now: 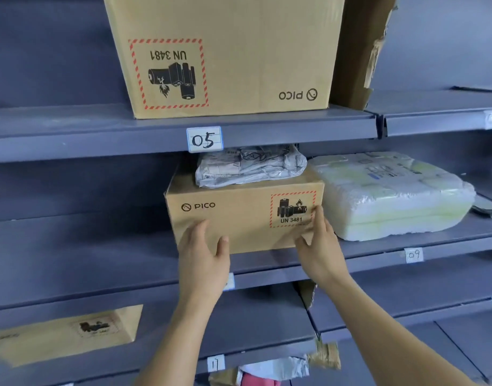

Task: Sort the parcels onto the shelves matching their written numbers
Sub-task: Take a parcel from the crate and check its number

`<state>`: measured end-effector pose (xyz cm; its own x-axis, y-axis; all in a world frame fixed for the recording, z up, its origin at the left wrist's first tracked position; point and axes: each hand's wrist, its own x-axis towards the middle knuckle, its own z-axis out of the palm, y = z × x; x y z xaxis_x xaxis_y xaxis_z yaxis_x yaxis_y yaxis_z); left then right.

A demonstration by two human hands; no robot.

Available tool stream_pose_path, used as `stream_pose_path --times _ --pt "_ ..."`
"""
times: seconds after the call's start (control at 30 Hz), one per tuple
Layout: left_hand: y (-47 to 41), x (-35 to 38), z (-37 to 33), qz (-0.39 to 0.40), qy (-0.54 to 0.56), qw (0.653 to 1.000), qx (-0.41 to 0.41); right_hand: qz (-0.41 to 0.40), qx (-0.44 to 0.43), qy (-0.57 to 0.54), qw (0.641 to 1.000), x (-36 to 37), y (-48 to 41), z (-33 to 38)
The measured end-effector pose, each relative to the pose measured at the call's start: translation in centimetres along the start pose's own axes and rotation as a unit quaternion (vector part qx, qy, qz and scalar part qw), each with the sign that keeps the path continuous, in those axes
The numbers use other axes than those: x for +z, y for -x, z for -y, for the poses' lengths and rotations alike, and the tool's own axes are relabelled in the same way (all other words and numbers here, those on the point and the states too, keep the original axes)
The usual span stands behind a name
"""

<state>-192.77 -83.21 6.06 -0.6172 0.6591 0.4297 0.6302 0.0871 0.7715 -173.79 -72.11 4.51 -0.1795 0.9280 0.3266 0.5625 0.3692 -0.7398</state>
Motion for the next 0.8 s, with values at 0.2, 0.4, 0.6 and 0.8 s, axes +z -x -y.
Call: stream_pose_path --times 0.2,0.4,0.6,0.8 --pt "5.2 1.9 0.2 0.140 0.036 0.988 -0.050 0.033 0.075 0.070 0.994 -0.9 4.7 -1.5" --pt "9.4 3.4 -1.1 0.244 0.022 0.968 -0.052 0.107 0.141 0.119 0.977 -3.3 8.9 -3.3" --pt "14.2 5.8 -4.0 0.331 -0.006 0.943 -0.033 0.139 0.169 0.137 0.966 -7.6 12.2 -7.0" --pt "20.5 8.4 -8.7 0.377 -0.038 0.925 -0.023 0.159 0.196 0.160 0.954 -14.2 16.8 -11.5"
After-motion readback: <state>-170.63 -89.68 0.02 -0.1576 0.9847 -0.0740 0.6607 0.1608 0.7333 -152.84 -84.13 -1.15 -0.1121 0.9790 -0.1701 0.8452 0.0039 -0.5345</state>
